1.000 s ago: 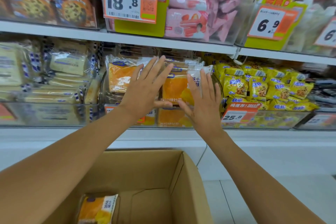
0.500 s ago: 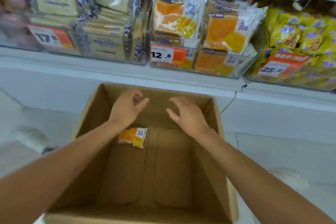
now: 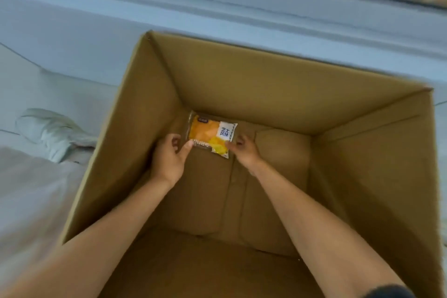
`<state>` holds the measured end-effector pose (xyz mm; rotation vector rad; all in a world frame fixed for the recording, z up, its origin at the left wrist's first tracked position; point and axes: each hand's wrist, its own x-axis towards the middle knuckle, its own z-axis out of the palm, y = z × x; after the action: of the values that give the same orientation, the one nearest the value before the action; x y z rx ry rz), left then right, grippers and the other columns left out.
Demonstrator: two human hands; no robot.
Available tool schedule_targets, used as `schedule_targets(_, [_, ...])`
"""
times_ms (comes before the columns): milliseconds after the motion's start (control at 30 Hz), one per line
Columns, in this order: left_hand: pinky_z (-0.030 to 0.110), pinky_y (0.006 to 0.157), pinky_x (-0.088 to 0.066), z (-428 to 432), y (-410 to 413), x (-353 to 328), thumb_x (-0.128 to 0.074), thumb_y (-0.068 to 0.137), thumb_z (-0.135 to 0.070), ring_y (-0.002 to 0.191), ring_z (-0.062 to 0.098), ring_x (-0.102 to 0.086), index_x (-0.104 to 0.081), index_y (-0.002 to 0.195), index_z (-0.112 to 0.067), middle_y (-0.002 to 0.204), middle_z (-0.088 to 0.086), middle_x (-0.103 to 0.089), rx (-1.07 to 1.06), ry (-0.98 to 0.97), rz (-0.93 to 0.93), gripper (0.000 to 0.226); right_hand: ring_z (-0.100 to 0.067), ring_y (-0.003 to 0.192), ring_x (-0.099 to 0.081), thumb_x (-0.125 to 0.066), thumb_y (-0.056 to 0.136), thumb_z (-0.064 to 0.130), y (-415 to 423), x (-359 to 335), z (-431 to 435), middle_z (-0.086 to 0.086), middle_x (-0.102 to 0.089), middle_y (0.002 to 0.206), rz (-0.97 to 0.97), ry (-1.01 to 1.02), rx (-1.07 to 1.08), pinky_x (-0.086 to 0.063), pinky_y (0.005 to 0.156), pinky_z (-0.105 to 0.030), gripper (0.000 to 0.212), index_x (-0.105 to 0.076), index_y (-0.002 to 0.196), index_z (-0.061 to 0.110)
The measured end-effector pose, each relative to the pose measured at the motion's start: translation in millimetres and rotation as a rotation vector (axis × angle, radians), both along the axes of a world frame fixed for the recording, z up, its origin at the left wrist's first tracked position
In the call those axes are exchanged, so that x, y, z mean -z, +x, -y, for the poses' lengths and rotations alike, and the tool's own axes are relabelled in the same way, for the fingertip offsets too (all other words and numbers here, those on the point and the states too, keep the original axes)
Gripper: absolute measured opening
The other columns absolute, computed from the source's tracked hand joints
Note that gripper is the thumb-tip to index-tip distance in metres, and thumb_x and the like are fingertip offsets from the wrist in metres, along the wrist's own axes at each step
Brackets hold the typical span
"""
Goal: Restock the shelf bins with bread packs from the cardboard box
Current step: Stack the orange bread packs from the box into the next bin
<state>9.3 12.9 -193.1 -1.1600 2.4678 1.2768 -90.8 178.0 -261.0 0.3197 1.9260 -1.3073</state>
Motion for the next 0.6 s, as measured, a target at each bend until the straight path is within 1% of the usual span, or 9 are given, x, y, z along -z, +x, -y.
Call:
schedule_targets(67, [0.026, 0.085, -0.044, -1, -4, 8, -0.06, 0.094, -0.036, 0.11, 0.016, -0.057, -0.051, 0.132, -0.007, 0.129, 0.012, -0.057, -0.012, 0.006, -0.007, 0.049, -0.018, 0.1, -0.06, -0.071, 0.086, 0.01, -7, 16, 16, -0.008, -0.062, 0.124, 0.018, -0.037, 0.125, -0.048, 0.078, -0.02, 0.057, -0.044, 0.135, 0.003])
schedule_targets(133, [0.022, 0.081, -0.041, -4, -8, 11, -0.059, 0.095, -0.036, 0.106, 0.01, -0.053, -0.051, 0.132, -0.009, 0.129, 0.008, -0.056, -0.023, 0.028, -0.006, 0.047, -0.022, 0.095, -0.062, -0.071, 0.083, -0.001, -10, 22, 31, -0.013, -0.066, 0.117, 0.051, -0.068, 0.219, -0.05, 0.068, -0.02, 0.043, -0.054, 0.122, -0.001])
schedule_targets(200, [0.019, 0.08, -0.04, -3, -10, 15, -0.059, 0.095, -0.035, 0.109, 0.011, -0.055, -0.052, 0.131, -0.009, 0.128, 0.008, -0.057, -0.04, 0.042, -0.021, 0.045, -0.027, 0.099, -0.064, -0.066, 0.084, -0.006, -11, 23, 40, -0.018, -0.066, 0.117, 0.064, -0.098, 0.213, -0.05, 0.075, -0.027, 0.032, -0.061, 0.116, -0.002])
schedule_targets(300, [0.022, 0.084, -0.043, -5, -9, 9, -0.061, 0.094, -0.035, 0.113, 0.016, -0.057, -0.051, 0.132, -0.01, 0.131, 0.01, -0.056, -0.024, 0.044, -0.023, 0.046, -0.025, 0.101, -0.066, -0.062, 0.088, -0.003, -9, 0, 30, -0.013, -0.067, 0.115, 0.056, -0.153, 0.163, -0.053, 0.086, -0.034, 0.031, -0.062, 0.118, 0.006])
schedule_targets(400, [0.025, 0.091, -0.043, -12, -10, -12, -0.061, 0.094, -0.038, 0.123, 0.021, -0.053, -0.047, 0.138, -0.011, 0.138, 0.01, -0.048, 0.013, 0.041, -0.026, 0.053, -0.016, 0.093, -0.065, -0.061, 0.089, -0.001, -10, -50, -4, -0.002, -0.068, 0.105, -0.082, -0.13, 0.066, -0.052, 0.081, -0.028, 0.027, -0.06, 0.111, 0.014])
schedule_targets(467, [0.031, 0.105, -0.04, -21, -13, -34, -0.061, 0.093, -0.041, 0.133, 0.023, -0.046, -0.039, 0.146, -0.011, 0.147, 0.009, -0.043, 0.054, 0.063, -0.034, 0.064, -0.019, 0.093, -0.066, -0.061, 0.088, 0.0, -10, -94, -31, -0.001, -0.07, 0.102, -0.149, -0.131, 0.033, -0.053, 0.079, -0.028, 0.025, -0.061, 0.106, 0.017])
schedule_targets(500, [0.028, 0.11, -0.035, -28, -15, -49, -0.061, 0.093, -0.041, 0.136, 0.022, -0.042, -0.035, 0.148, -0.01, 0.15, 0.007, -0.041, 0.079, 0.09, -0.045, 0.068, -0.023, 0.096, -0.067, -0.061, 0.089, -0.001, -10, -116, -44, -0.004, -0.071, 0.104, -0.161, -0.16, 0.03, -0.054, 0.082, -0.034, 0.025, -0.061, 0.105, 0.018])
schedule_targets(533, [0.018, 0.109, -0.03, -35, -18, -63, -0.06, 0.094, -0.039, 0.135, 0.019, -0.042, -0.034, 0.149, -0.009, 0.149, 0.004, -0.041, 0.105, 0.128, -0.074, 0.067, -0.028, 0.1, -0.067, -0.06, 0.089, -0.001, -9, -138, -55, -0.009, -0.071, 0.106, -0.164, -0.195, 0.023, -0.055, 0.085, -0.041, 0.025, -0.063, 0.105, 0.018])
schedule_targets(600, [0.0, 0.087, -0.033, -50, -23, -99, -0.057, 0.096, -0.038, 0.117, 0.008, -0.053, -0.043, 0.14, -0.013, 0.135, -0.006, -0.051, 0.171, 0.278, -0.148, 0.052, -0.034, 0.104, -0.066, -0.058, 0.09, -0.003, -4, -183, -73, -0.016, -0.069, 0.112, -0.173, -0.271, 0.014, -0.053, 0.088, -0.051, 0.027, -0.063, 0.111, 0.014])
